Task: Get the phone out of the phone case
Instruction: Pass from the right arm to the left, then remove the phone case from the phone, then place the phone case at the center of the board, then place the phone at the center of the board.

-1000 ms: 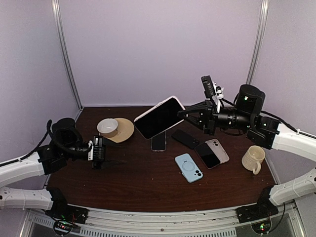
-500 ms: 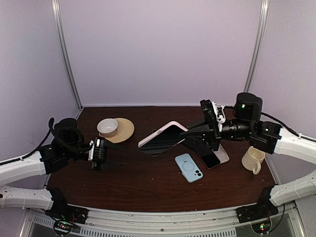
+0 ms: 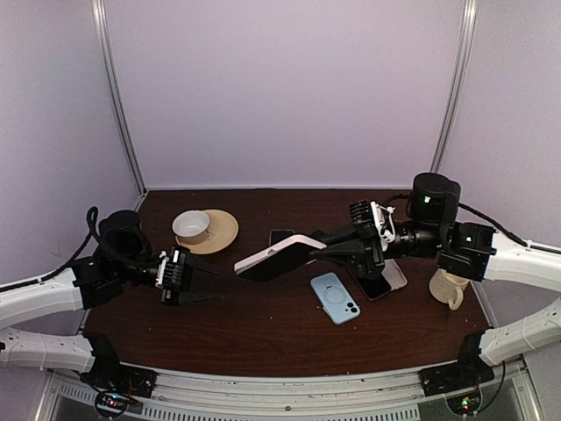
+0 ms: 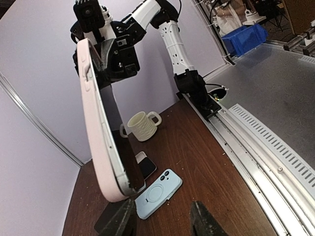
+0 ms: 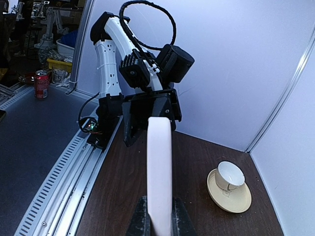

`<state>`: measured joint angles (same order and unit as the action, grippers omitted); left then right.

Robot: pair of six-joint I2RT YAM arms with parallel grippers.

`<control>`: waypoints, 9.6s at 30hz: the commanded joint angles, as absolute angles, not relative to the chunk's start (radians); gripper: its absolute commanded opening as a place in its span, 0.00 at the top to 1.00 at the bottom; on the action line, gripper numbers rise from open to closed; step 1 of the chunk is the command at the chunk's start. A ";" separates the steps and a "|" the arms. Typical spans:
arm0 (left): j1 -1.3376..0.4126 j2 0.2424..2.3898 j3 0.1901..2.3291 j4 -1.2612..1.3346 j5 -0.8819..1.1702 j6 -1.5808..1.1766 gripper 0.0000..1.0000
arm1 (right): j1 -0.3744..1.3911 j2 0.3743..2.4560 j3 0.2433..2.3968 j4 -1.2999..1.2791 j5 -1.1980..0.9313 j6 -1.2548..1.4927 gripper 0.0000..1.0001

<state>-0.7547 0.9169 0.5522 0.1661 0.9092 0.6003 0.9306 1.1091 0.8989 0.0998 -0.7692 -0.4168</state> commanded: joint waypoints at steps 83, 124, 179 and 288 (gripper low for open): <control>-0.766 0.946 0.571 0.181 0.590 0.793 1.00 | 1.081 1.182 1.020 -0.116 -0.410 -0.062 0.11; -0.963 0.984 0.491 0.029 0.412 1.396 1.00 | 1.151 1.754 1.519 -0.569 -0.560 0.577 0.01; -0.989 0.977 0.489 0.009 0.358 1.410 1.00 | 1.099 1.778 1.503 -0.620 -0.516 0.548 0.20; -0.940 1.730 1.043 -0.307 0.541 -0.652 0.99 | 0.808 1.107 1.091 -0.761 0.127 0.304 0.01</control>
<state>-0.9524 1.7142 1.0355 -0.4004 0.5159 -0.5724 0.8032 1.1412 1.0882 -0.7471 0.0971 0.2798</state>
